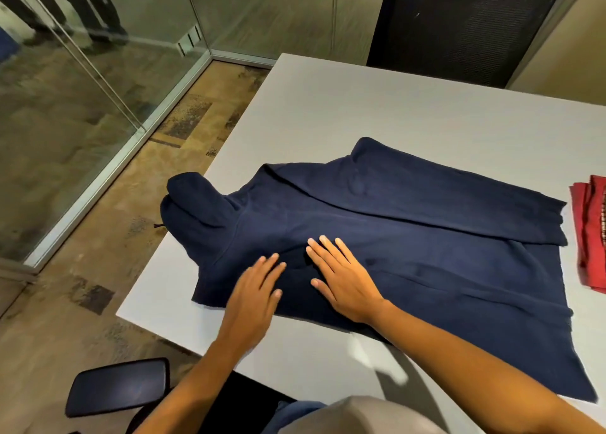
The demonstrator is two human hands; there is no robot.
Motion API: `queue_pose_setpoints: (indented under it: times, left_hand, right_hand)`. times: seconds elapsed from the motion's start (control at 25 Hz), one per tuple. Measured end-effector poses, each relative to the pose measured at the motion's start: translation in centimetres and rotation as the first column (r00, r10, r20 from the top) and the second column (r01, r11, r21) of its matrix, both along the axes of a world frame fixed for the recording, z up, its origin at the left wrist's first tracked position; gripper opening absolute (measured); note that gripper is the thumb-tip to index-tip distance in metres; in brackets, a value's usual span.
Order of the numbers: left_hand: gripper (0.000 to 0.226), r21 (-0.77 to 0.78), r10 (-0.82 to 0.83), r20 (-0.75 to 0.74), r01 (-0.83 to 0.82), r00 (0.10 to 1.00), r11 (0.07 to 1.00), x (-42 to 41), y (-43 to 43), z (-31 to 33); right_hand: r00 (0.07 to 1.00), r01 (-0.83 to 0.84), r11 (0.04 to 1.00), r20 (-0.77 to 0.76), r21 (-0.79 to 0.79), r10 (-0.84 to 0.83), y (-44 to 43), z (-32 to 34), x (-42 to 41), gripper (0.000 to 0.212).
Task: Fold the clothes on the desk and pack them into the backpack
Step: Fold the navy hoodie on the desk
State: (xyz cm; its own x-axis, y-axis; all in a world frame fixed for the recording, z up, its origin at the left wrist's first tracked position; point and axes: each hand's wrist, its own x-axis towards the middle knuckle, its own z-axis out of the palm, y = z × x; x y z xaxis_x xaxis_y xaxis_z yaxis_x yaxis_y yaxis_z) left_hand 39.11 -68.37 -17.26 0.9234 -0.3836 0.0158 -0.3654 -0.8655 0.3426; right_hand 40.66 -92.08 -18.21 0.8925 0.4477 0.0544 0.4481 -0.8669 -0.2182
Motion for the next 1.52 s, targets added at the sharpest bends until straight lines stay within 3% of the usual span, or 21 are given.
queue_pose_setpoints:
  times: [0.08, 0.24, 0.4, 0.56, 0.68, 0.96, 1.08, 1.2, 1.28, 1.36, 1.44, 1.52]
  left_hand:
    - [0.054, 0.050, -0.082, -0.088, 0.087, 0.993, 0.995, 0.3, -0.5, -1.2]
    - [0.061, -0.034, -0.068, -0.126, 0.064, 0.990, 0.997, 0.5, -0.3, -1.5]
    - [0.058, -0.165, 0.024, -0.087, -0.039, 0.996, 0.986, 4.2, -2.6, -0.6]
    - [0.046, -0.169, 0.038, -0.019, -0.040, 0.999, 0.985, 11.7, -5.7, 0.4]
    - [0.038, -0.180, 0.127, -0.002, -0.125, 0.992, 0.976, 18.4, -8.1, 1.6]
    - [0.032, 0.030, 0.147, -0.053, -0.146, 0.988, 0.989, 27.5, -9.8, 0.6]
    - [0.028, 0.142, 0.165, -0.051, -0.157, 0.985, 0.977, 28.2, -8.6, -0.3]
    - [0.033, 0.194, 0.223, -0.054, -0.209, 0.973, 0.959, 27.8, -7.3, -0.3]
    - [0.037, 0.238, 0.286, -0.021, -0.273, 0.958, 0.932, 27.5, -7.0, -0.5]
    - [0.034, 0.272, 0.366, 0.069, -0.370, 0.928, 0.888, 27.1, -7.5, -0.9]
    - [0.021, 0.181, 0.404, 0.170, -0.431, 0.899, 0.884, 27.0, -8.5, -0.9]
    - [0.022, 0.066, 0.305, 0.173, -0.320, 0.937, 0.945, 26.8, -10.0, -0.8]
  right_hand:
    - [0.996, 0.057, 0.995, -0.064, -0.086, -0.063, -0.8, -1.0, 0.3, 0.063]
    - [0.969, 0.235, 0.971, -0.089, 0.043, -0.231, -3.6, -0.7, 2.6, 0.070]
    - [0.930, 0.368, 0.907, -0.069, 0.204, -0.362, -8.4, 0.4, 5.2, 0.059]
    - [0.887, 0.458, 0.866, -0.036, 0.199, -0.461, -13.2, 1.0, 8.0, 0.052]
    - [0.900, 0.432, 0.886, -0.025, 0.166, -0.434, -15.0, 1.3, 11.7, 0.044]
    - [0.978, 0.197, 0.972, -0.097, 0.132, -0.185, -13.6, 1.9, 24.8, 0.044]
    - [0.983, 0.086, 0.996, -0.162, 0.005, -0.084, -14.1, 2.0, 29.0, 0.025]
    - [0.960, 0.206, 0.976, -0.179, -0.072, -0.216, -15.4, 1.5, 30.7, 0.033]
    - [0.934, 0.347, 0.938, -0.093, 0.007, -0.345, -15.7, 0.6, 31.0, 0.031]
    - [0.900, 0.410, 0.892, 0.072, 0.191, -0.429, -14.8, -0.3, 30.1, 0.019]
    - [0.860, 0.378, 0.854, 0.204, 0.357, -0.467, -13.1, -0.2, 28.3, 0.016]
    - [0.893, 0.261, 0.887, 0.254, 0.380, -0.372, -11.7, -0.4, 26.3, 0.022]
